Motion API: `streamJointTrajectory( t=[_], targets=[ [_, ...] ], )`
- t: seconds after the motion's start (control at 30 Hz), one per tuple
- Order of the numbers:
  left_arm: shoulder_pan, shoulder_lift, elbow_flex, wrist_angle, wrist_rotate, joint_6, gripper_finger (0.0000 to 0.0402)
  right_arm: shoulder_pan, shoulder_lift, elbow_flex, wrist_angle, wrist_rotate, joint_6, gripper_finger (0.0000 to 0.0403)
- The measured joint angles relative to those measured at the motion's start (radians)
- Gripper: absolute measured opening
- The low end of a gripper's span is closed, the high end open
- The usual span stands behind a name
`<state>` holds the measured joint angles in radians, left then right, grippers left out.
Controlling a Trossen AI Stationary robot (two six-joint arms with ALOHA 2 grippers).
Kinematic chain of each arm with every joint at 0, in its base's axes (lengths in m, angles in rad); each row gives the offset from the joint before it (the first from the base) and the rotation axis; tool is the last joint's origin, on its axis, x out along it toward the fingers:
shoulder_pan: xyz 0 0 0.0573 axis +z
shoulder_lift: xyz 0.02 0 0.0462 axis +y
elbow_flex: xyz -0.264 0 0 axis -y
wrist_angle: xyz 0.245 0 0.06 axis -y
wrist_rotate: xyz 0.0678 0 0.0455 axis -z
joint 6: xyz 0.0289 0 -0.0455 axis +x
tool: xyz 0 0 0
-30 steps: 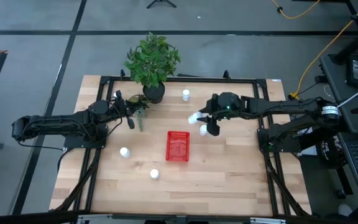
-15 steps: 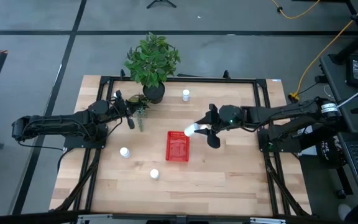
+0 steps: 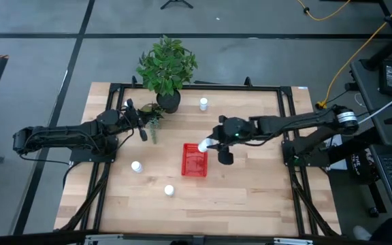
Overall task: Pick and place pill bottles into a basket
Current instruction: Put the white medicine bottle into the red bin
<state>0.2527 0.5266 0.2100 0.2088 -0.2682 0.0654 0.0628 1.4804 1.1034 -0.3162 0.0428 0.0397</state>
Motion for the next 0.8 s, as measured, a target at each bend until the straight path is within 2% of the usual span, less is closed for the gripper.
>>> streamJointTrajectory(
  t=[0.3,0.8],
  targets=[
    [0.000,0.000,0.000,0.002,-0.001,0.000,0.0004,-0.003,0.130,0.101,-0.066,0.000,-0.035,0.0156],
    [0.000,0.000,0.000,0.002,-0.003,0.000,0.0004,-0.005,0.281,0.103,-0.066,0.016,-0.048,0.0156]
  ],
)
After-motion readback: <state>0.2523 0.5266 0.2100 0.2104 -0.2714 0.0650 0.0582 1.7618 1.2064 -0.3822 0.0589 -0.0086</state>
